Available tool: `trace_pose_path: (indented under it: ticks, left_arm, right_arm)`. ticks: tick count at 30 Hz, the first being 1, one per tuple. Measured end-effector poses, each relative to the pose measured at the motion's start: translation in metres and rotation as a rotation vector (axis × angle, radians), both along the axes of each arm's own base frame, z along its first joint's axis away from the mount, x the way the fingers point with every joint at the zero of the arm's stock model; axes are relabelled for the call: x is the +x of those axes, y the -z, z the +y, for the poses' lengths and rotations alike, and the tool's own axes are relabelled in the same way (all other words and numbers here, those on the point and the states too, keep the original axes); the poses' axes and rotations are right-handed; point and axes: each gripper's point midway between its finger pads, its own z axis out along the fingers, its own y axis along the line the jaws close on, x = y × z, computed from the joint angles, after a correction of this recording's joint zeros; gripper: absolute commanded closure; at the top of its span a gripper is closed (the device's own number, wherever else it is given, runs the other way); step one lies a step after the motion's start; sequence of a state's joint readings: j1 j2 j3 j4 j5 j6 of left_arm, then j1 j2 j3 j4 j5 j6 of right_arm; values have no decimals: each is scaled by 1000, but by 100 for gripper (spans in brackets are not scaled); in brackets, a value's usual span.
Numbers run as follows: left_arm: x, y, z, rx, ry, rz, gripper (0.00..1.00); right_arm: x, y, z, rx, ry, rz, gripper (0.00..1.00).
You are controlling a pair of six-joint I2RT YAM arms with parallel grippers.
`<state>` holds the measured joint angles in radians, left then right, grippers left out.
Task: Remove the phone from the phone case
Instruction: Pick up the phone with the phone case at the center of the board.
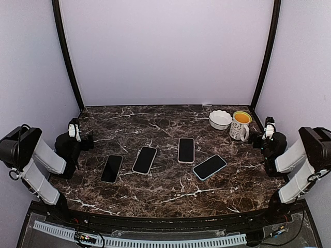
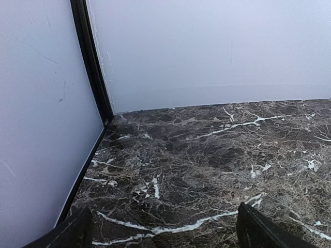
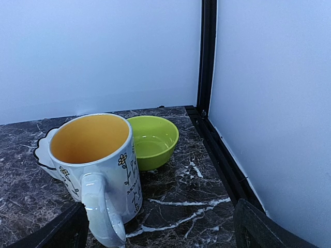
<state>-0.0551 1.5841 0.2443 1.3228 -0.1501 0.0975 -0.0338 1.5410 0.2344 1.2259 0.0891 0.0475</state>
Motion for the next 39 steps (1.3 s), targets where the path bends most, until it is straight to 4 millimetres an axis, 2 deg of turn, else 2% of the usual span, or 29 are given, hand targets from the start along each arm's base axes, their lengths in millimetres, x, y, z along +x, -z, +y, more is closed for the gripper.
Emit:
trace_pose_path:
  ticks: [10,13,15,17,21,23,24,27,30,33,36,39]
  left_arm:
    - [0,0,0,0,0,0,1]
    - [0,1,3,-8,-9,4,1]
    - [0,3,7,-17,-19,13,1]
    - [-1,4,9,-23,-26,13,1]
    - [-1,4,10,-30,-29,13,1]
    - [-1,4,10,-30,-29,12,1]
    - [-1,4,10,-31,-28,13,1]
    - [-1,4,10,-31,-28,13,1]
    - [-1,4,10,-31,-28,13,1]
    - [-1,4,10,-31,-27,13,1]
    - [-1,4,10,-31,-28,13,1]
    - [-1,4,10,-32,-27,13,1]
  right_arm:
    - [0,0,0,-2,1,-1,1]
    - [-2,-6,7,-22,18,-5,2]
    - [-4,-14,21,-37,10,15,1]
    - [3,-29,31,-31,4,41,1]
    - [24,-81,32,91,73,93,1]
    - [21,-96,31,188,124,130,1]
    - [17,-95,33,241,144,163,1]
    - [-1,-73,43,379,194,311,1]
    - [-32,-34,72,486,229,512,1]
    - [-64,-7,101,564,264,678,1]
    - [-83,8,126,623,314,802,1]
    - [-89,13,148,642,361,876,1]
